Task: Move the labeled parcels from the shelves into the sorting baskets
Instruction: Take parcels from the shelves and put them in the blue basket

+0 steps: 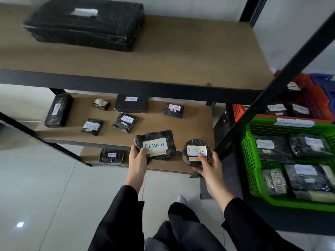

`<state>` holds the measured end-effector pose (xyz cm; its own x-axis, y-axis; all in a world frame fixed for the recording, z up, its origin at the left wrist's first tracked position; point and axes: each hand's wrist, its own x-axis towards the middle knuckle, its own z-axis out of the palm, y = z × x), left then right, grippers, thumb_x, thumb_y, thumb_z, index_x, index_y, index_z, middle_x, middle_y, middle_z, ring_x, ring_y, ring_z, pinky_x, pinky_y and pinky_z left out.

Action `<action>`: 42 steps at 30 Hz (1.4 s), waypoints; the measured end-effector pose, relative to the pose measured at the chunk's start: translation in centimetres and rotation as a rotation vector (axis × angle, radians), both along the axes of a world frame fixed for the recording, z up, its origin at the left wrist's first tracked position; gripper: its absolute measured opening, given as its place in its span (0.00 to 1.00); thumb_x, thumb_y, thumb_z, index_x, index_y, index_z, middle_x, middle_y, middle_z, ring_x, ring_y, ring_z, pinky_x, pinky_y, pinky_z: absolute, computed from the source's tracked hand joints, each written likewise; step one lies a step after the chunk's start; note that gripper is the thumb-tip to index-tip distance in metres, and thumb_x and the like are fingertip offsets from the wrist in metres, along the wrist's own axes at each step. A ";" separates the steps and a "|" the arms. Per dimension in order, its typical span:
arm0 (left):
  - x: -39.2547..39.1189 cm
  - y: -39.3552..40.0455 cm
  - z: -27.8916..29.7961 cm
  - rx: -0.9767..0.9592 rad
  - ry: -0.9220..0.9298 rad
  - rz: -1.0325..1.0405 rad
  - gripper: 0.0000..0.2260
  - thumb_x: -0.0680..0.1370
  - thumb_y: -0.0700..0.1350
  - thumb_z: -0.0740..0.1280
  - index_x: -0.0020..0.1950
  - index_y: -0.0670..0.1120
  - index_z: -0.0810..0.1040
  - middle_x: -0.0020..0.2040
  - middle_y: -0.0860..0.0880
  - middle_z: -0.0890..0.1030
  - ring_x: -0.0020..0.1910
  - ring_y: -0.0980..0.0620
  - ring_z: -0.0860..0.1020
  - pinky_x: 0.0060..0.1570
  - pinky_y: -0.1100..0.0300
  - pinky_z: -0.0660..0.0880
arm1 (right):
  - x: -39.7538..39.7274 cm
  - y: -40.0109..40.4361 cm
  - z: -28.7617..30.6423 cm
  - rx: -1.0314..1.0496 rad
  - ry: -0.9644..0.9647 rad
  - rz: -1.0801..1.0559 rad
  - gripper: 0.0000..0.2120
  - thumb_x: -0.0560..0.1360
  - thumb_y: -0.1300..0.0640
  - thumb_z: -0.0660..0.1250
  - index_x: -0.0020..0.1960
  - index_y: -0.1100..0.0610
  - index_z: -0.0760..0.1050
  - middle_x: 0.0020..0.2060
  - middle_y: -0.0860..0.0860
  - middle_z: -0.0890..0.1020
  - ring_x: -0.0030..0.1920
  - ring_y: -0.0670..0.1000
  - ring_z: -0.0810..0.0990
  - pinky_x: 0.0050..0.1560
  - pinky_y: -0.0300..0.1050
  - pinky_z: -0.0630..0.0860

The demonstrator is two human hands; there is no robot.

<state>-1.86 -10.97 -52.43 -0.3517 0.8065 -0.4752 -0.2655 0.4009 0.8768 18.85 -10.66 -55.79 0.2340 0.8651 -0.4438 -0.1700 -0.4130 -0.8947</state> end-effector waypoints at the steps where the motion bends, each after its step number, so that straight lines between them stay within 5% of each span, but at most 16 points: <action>1: 0.5 -0.9 1.3 0.018 -0.002 0.009 0.08 0.78 0.37 0.57 0.56 0.43 0.71 0.48 0.47 0.79 0.45 0.50 0.76 0.41 0.59 0.71 | 0.2 -0.9 1.0 0.012 0.021 0.002 0.17 0.76 0.59 0.67 0.64 0.56 0.71 0.55 0.56 0.80 0.50 0.54 0.82 0.41 0.46 0.82; 9: 5.3 -4.8 8.5 0.126 0.013 -0.086 0.05 0.79 0.38 0.57 0.49 0.45 0.71 0.43 0.51 0.79 0.40 0.54 0.74 0.29 0.72 0.70 | 4.9 -3.8 9.6 0.181 0.079 -0.042 0.16 0.77 0.63 0.62 0.65 0.56 0.70 0.53 0.55 0.81 0.51 0.53 0.82 0.40 0.45 0.83; 13: 8.5 -5.0 10.6 0.174 0.025 -0.117 0.08 0.80 0.39 0.58 0.54 0.45 0.74 0.45 0.54 0.81 0.40 0.61 0.77 0.31 0.75 0.71 | 8.6 -4.3 11.8 0.222 0.081 -0.074 0.16 0.78 0.63 0.61 0.65 0.56 0.70 0.52 0.54 0.81 0.49 0.50 0.83 0.40 0.46 0.83; 15: 10.6 -4.8 11.5 0.188 0.029 -0.137 0.09 0.80 0.40 0.58 0.56 0.47 0.75 0.46 0.55 0.82 0.40 0.64 0.78 0.36 0.71 0.73 | 11.0 -4.5 12.4 0.238 0.066 -0.094 0.16 0.78 0.62 0.62 0.65 0.57 0.71 0.53 0.54 0.81 0.50 0.51 0.83 0.40 0.46 0.83; 22: 21.6 -3.7 13.5 0.230 0.077 -0.248 0.08 0.80 0.42 0.59 0.55 0.50 0.76 0.55 0.46 0.83 0.55 0.48 0.79 0.56 0.49 0.73 | 23.5 -5.7 13.8 0.312 0.005 -0.149 0.18 0.76 0.59 0.65 0.66 0.57 0.70 0.54 0.56 0.81 0.50 0.52 0.83 0.41 0.46 0.83; 26: 30.0 -2.8 13.6 0.268 0.078 -0.325 0.10 0.80 0.39 0.59 0.54 0.49 0.77 0.55 0.46 0.83 0.56 0.47 0.79 0.55 0.51 0.73 | 31.7 -6.0 14.1 0.332 0.020 -0.219 0.16 0.77 0.60 0.64 0.64 0.59 0.72 0.53 0.57 0.82 0.45 0.51 0.85 0.38 0.45 0.83; 32: 41.0 -1.1 13.2 0.223 0.046 -0.440 0.13 0.78 0.48 0.62 0.63 0.53 0.75 0.62 0.55 0.79 0.61 0.57 0.76 0.64 0.54 0.70 | 42.6 -5.9 14.5 0.334 0.009 -0.256 0.16 0.77 0.61 0.64 0.64 0.58 0.72 0.53 0.57 0.82 0.50 0.53 0.84 0.39 0.43 0.82; 35: 45.5 0.4 12.8 0.181 0.040 -0.463 0.24 0.74 0.54 0.65 0.69 0.53 0.70 0.67 0.54 0.75 0.66 0.52 0.73 0.68 0.47 0.67 | 47.1 -4.9 14.9 0.334 -0.020 -0.270 0.18 0.76 0.59 0.66 0.65 0.56 0.71 0.53 0.56 0.82 0.50 0.51 0.84 0.43 0.46 0.83; 42: 53.8 6.7 11.7 0.247 0.126 -0.558 0.11 0.81 0.45 0.61 0.63 0.51 0.73 0.58 0.53 0.80 0.59 0.53 0.77 0.65 0.50 0.71 | 55.5 1.2 14.6 0.280 0.010 -0.323 0.20 0.73 0.62 0.70 0.64 0.54 0.73 0.54 0.55 0.82 0.51 0.51 0.84 0.41 0.45 0.82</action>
<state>51.97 -4.27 -40.76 0.1128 0.9657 -0.2339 0.0372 0.2311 0.9722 74.36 -9.48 -41.23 0.5095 0.8356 -0.2052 -0.2597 -0.0781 -0.9625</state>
